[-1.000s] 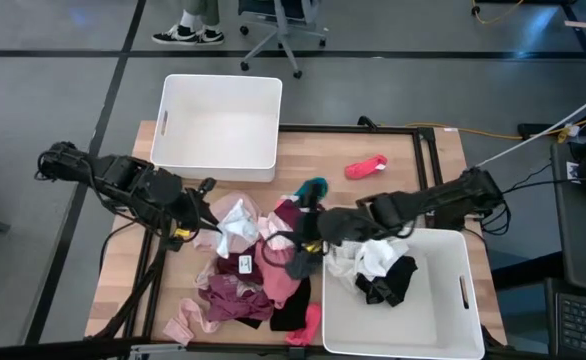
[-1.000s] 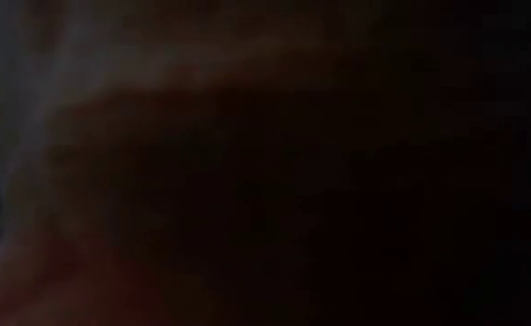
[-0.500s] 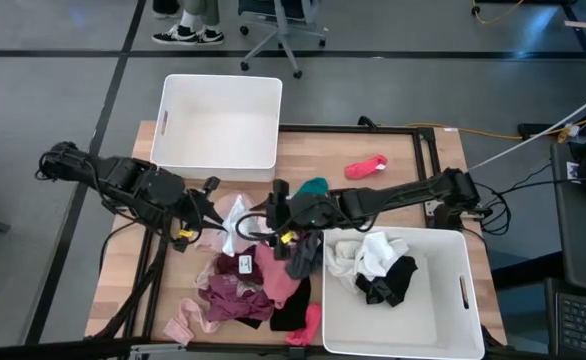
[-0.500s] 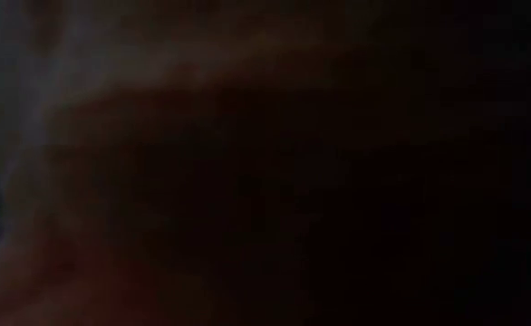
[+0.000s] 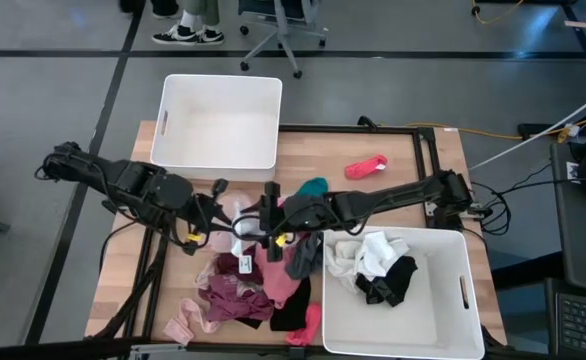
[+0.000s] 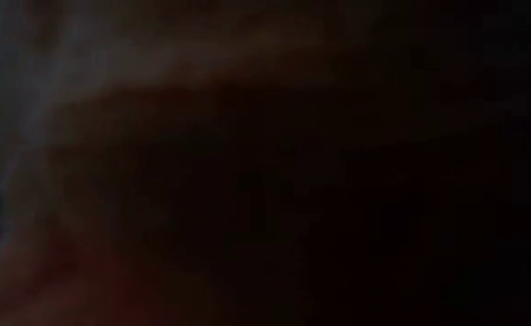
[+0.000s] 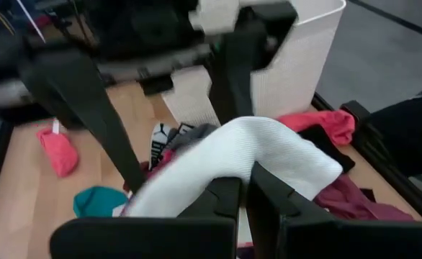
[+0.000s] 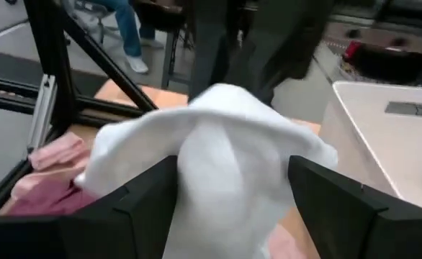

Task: Sort clothes
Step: Put the white sock into the bottom white bin

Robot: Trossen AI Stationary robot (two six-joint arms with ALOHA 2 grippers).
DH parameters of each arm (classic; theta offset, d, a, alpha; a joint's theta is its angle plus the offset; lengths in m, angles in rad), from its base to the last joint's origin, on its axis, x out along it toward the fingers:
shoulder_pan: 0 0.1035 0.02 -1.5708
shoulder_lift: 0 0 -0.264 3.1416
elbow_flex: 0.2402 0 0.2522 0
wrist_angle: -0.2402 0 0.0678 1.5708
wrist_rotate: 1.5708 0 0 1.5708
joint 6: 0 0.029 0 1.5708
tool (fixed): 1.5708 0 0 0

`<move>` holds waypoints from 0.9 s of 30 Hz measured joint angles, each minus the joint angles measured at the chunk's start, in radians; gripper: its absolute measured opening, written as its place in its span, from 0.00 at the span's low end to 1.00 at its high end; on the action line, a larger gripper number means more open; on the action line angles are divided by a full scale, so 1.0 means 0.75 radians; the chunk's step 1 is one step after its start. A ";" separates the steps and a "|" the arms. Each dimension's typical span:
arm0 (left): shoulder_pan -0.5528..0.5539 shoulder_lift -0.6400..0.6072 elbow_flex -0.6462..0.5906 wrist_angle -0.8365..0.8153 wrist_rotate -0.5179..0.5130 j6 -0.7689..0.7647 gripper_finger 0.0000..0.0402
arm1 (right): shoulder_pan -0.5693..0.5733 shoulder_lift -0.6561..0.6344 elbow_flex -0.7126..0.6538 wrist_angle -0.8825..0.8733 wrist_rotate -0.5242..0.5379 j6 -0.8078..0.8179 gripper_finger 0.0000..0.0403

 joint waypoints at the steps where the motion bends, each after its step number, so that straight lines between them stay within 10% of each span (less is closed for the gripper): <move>1: 0.000 0.001 0.000 0.002 0.000 0.011 0.01 | 0.001 0.003 -0.001 -0.012 0.000 -0.008 0.65; 6: 0.000 0.006 -0.001 0.015 0.000 0.014 0.01 | 0.002 0.017 0.000 -0.002 0.042 -0.068 0.54; 15: 0.000 0.006 -0.001 0.022 -0.045 0.054 0.02 | 0.003 0.009 0.000 -0.004 0.073 -0.140 0.06; 27: 0.000 -0.007 -0.001 -0.030 -0.255 -0.165 0.33 | 0.111 -0.217 0.001 -0.309 0.404 -0.115 0.06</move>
